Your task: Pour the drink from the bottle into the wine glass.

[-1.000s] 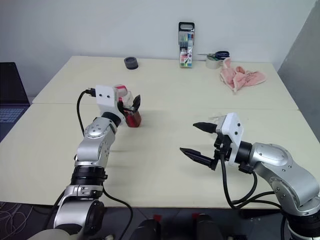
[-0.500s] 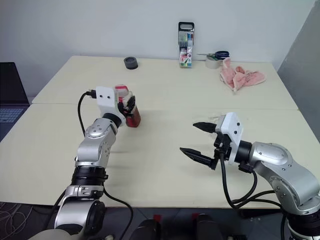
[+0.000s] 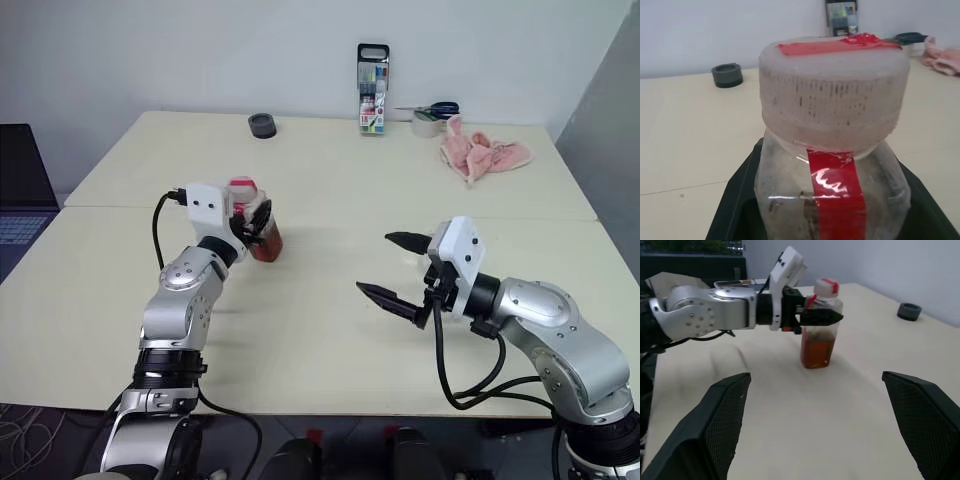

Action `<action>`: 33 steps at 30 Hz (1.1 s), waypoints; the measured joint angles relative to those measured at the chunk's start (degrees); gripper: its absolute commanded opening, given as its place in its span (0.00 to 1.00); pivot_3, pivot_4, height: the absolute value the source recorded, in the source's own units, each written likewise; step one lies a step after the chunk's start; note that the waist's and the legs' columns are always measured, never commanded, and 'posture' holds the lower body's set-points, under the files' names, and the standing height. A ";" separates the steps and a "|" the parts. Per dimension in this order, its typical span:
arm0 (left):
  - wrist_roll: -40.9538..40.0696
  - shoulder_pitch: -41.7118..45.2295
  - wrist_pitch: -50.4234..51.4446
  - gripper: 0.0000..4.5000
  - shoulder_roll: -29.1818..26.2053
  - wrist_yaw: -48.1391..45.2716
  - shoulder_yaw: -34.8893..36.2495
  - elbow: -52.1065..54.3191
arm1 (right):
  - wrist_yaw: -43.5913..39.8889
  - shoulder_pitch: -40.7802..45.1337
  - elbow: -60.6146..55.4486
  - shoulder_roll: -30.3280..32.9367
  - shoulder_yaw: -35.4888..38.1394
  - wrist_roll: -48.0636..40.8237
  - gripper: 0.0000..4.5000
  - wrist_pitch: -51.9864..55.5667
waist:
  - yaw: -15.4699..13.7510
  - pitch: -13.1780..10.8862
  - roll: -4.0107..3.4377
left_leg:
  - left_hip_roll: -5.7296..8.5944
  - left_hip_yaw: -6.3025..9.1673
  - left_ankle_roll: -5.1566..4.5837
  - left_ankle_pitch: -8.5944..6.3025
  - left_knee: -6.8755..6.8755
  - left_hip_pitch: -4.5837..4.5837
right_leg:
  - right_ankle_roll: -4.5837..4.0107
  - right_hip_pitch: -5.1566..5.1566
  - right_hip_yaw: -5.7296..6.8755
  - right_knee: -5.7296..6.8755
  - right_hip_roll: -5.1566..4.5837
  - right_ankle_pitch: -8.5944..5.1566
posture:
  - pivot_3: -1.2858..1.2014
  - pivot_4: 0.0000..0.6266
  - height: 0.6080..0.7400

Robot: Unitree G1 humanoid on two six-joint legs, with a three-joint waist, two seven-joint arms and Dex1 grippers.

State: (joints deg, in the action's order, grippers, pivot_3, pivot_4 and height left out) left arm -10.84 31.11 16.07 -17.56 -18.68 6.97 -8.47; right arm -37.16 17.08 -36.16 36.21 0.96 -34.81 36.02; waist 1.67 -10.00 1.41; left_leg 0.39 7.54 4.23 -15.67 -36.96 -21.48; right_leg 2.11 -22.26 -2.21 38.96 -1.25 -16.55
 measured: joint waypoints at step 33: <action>-8.95 7.96 -6.54 0.40 -2.68 -46.57 -12.11 -9.17 | 19.87 12.79 8.34 -18.32 -11.76 11.66 1.00 5.81 | 0.35 -0.06 -0.09 | 0.00 0.04 -0.04 -0.02 0.00 -0.36 | -0.02 -0.41 0.02 0.06 0.02 0.01 | 0.52 0.24 1.00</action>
State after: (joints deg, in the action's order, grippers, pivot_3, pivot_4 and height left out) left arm -19.78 39.06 9.53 -20.24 -65.25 -5.14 -17.64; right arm -17.29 29.88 -27.82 17.89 -10.80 -23.15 41.83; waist 2.01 -10.06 1.32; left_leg 0.39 7.58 4.19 -15.69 -36.95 -21.84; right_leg 2.09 -22.67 -2.19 39.03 -1.23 -16.54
